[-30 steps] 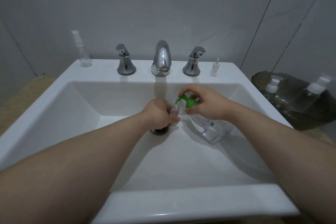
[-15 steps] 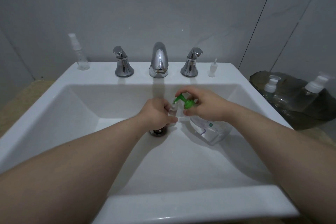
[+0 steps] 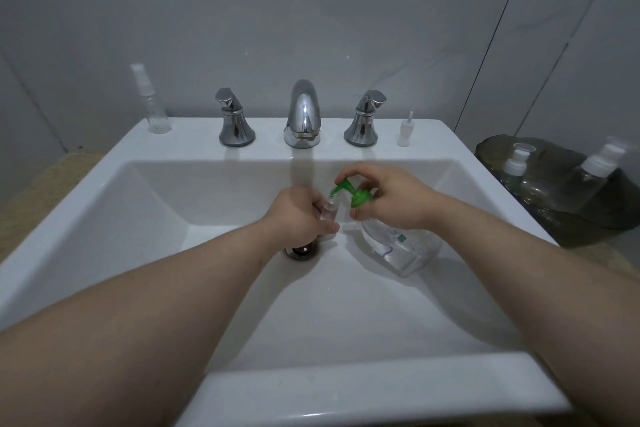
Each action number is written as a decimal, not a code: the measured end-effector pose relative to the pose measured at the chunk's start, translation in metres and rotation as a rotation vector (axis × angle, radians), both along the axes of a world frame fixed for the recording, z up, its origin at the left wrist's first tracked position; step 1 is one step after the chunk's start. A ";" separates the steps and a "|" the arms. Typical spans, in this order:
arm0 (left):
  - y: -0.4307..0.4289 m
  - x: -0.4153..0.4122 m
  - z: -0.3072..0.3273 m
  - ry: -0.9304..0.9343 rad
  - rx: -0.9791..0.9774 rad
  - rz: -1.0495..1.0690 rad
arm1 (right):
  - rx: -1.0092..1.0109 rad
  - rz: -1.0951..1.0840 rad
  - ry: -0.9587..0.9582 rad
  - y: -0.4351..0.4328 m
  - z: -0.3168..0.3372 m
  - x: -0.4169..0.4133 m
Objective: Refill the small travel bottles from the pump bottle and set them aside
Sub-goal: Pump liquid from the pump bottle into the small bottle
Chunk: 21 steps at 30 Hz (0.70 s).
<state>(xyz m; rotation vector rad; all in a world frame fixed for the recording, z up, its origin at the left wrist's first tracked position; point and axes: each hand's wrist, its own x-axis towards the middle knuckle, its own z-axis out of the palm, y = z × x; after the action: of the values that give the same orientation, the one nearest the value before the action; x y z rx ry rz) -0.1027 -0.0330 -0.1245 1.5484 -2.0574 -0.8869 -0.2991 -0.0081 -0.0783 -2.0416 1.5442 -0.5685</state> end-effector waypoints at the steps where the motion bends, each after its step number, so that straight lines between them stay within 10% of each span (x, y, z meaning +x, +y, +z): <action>1: 0.000 0.000 0.000 -0.001 0.001 -0.002 | 0.000 0.001 -0.003 0.000 0.000 0.001; 21: -0.001 -0.002 -0.001 -0.058 -0.019 -0.025 | 0.017 -0.009 -0.017 0.004 0.004 0.003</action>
<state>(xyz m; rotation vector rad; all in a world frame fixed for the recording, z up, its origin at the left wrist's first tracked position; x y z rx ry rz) -0.1044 -0.0336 -0.1259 1.5590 -2.1244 -0.8382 -0.2964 -0.0040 -0.0744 -2.0131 1.5444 -0.5732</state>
